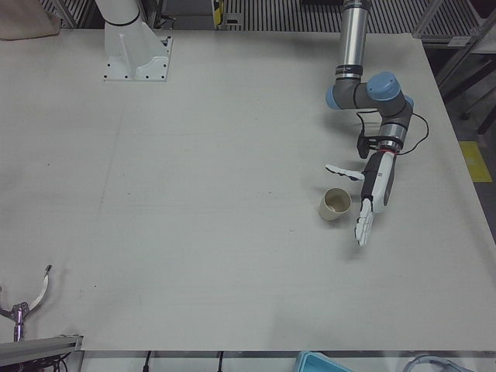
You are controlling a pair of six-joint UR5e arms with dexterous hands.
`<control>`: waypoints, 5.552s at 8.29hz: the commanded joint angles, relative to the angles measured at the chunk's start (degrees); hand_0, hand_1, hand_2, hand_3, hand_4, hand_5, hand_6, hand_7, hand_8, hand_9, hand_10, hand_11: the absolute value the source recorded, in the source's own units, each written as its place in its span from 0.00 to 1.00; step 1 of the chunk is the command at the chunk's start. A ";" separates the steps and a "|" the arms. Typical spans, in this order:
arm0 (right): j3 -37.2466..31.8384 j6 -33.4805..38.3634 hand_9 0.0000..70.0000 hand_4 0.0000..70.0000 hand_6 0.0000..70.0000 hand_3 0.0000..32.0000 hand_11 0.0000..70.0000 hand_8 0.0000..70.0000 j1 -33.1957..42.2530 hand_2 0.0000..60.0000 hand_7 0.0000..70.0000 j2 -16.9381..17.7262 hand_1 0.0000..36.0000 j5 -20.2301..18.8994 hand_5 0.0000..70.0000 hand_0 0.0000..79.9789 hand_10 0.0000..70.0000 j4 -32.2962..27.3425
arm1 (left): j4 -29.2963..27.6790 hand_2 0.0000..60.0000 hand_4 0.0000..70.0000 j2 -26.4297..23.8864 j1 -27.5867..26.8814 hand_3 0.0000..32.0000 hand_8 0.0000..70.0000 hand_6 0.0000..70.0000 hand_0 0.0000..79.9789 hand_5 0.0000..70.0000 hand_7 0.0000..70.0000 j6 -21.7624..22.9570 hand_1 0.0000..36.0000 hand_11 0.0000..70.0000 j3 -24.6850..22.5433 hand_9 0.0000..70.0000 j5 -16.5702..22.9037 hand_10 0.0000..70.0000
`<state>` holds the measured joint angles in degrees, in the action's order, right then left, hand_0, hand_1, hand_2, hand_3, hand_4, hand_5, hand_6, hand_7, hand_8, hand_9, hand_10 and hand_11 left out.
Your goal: Pour water
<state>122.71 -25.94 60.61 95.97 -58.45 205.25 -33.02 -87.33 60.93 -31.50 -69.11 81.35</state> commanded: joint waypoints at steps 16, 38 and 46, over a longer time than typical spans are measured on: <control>-3.97 0.01 0.03 0.09 0.02 0.00 0.01 0.03 -1.81 0.00 0.00 -0.44 0.25 0.09 0.02 0.58 0.00 -0.46 | -1.18 0.01 0.26 -3.20 -4.94 0.00 0.00 0.00 0.63 0.17 0.00 0.39 0.42 0.08 4.07 0.02 -5.24 0.04; -1.34 0.36 0.02 0.08 0.01 0.00 0.00 0.03 0.74 0.00 0.01 -0.70 0.25 0.00 0.04 0.58 0.00 -0.29 | 4.89 1.00 0.31 1.81 -4.06 0.00 0.01 0.02 0.47 0.80 0.07 10.67 1.00 0.12 -4.63 0.03 -6.02 0.06; -26.96 0.18 0.03 0.04 0.00 0.00 0.04 0.04 -2.33 0.00 0.00 -7.99 0.27 6.39 0.00 0.58 0.01 -16.59 | 6.56 1.00 0.38 3.74 -3.97 0.00 0.02 0.02 0.49 0.77 0.08 13.66 1.00 0.13 -11.22 0.04 -10.95 0.06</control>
<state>105.43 -25.79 59.65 90.82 -55.84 197.28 -27.45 -84.01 56.91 -17.86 -79.04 70.45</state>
